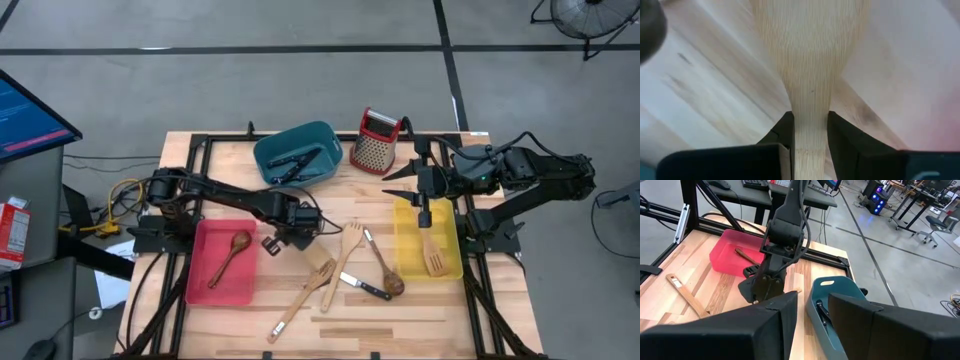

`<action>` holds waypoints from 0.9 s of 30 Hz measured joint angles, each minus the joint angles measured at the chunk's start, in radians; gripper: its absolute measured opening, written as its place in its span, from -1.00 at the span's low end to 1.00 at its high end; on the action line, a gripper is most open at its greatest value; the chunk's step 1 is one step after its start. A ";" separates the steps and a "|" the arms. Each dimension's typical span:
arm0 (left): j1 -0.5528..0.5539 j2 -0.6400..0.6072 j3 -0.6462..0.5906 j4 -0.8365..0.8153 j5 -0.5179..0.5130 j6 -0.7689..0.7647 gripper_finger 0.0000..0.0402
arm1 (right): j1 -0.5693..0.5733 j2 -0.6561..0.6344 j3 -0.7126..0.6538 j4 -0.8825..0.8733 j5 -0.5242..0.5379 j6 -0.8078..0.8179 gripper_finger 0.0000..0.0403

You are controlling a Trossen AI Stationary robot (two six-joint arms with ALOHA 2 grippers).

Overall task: Pick & Place Kitchen Items
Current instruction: Put the brown spatula into the wooden bin

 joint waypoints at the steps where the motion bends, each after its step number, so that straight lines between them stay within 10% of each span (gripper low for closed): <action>1: 0.000 -0.002 0.011 -0.001 0.003 -0.019 -0.69 | 0.000 0.000 0.000 0.000 0.000 0.000 -0.39; 27: 0.006 -0.594 0.033 0.312 0.142 -0.476 -0.69 | 0.000 0.000 0.000 0.001 0.000 0.000 -0.39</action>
